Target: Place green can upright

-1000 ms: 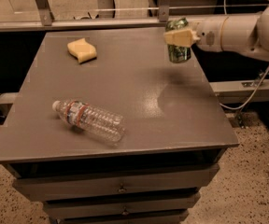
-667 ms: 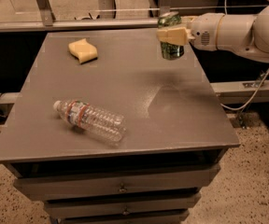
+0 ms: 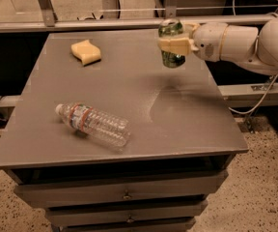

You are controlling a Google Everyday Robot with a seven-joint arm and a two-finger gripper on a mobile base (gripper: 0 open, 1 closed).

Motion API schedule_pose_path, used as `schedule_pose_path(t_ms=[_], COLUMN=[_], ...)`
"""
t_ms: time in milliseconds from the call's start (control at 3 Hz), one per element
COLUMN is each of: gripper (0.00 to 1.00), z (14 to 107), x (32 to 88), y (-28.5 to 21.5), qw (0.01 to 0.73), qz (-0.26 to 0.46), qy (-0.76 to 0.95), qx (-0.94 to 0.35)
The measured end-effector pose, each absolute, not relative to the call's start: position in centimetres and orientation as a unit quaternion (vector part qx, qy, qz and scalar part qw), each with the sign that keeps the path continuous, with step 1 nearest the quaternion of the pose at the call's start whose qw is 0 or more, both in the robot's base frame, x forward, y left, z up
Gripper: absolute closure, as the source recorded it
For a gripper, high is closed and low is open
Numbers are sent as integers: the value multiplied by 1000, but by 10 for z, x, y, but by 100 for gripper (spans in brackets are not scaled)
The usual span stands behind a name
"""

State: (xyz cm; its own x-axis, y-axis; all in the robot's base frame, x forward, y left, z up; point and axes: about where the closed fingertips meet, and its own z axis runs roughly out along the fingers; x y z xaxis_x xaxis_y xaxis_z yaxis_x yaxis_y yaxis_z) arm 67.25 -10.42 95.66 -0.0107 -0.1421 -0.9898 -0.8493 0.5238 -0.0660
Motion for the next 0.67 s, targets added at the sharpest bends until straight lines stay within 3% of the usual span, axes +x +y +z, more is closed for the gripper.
schedule_pose_path(t_ms=[667], gripper=[100], z=[927], x=[660], y=[-117], qw=[597], qz=[305], qy=[601], qx=[-435])
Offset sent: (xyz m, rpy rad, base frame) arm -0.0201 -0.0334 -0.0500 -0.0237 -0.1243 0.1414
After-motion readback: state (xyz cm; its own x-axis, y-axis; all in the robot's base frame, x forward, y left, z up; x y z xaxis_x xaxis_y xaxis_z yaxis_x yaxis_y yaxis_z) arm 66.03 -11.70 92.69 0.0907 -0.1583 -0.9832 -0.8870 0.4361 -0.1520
